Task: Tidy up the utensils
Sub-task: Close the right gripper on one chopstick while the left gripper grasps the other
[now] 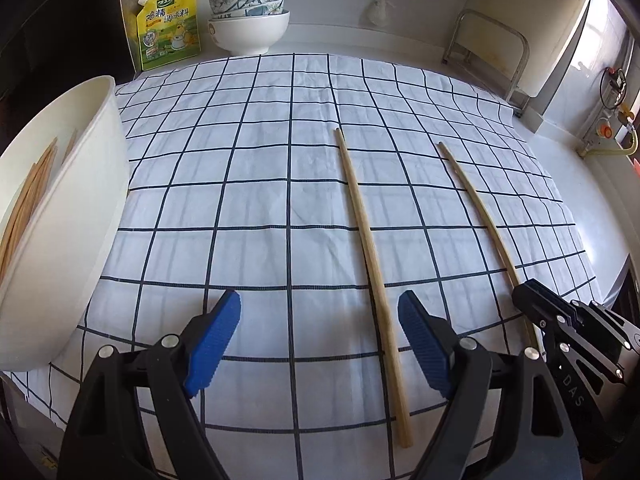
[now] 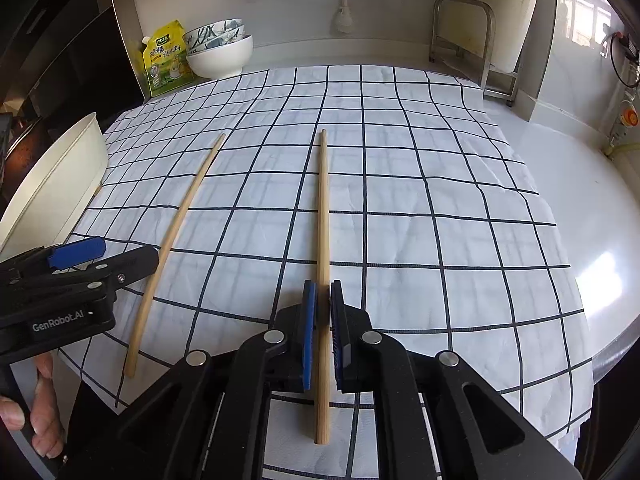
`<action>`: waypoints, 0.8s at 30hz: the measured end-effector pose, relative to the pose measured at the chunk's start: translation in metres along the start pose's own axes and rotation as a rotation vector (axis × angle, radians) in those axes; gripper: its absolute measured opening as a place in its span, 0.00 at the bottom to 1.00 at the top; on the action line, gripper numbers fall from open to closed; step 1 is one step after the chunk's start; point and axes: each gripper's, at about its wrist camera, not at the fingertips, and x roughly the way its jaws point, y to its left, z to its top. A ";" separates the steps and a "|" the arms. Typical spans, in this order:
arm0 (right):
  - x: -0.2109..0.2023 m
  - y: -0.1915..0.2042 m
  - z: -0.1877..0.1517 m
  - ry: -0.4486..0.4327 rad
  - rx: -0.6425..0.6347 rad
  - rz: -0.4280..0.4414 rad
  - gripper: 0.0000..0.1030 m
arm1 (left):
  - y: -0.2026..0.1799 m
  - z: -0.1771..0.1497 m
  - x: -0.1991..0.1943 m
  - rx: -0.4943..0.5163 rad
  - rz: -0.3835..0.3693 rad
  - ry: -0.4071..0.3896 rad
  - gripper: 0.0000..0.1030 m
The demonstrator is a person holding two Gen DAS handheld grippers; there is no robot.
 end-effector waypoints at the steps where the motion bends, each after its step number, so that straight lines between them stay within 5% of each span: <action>1: 0.001 0.000 0.001 -0.003 -0.001 -0.006 0.19 | 0.000 0.001 0.001 -0.001 0.004 -0.001 0.77; 10: 0.013 0.003 0.010 -0.020 -0.034 -0.063 0.21 | -0.009 0.006 0.012 0.008 0.046 -0.012 0.77; 14: 0.017 0.006 0.015 -0.026 -0.047 -0.070 0.20 | -0.016 0.005 0.013 0.029 0.056 -0.028 0.68; 17: 0.019 0.008 0.016 -0.026 -0.057 -0.071 0.18 | -0.018 0.005 0.011 0.036 0.051 -0.031 0.51; 21: 0.020 0.011 0.018 -0.023 -0.070 -0.072 0.07 | -0.020 0.006 0.009 0.046 0.025 -0.028 0.12; 24: 0.019 0.009 0.018 -0.023 -0.055 -0.063 0.06 | -0.020 0.006 0.009 0.044 -0.004 -0.017 0.07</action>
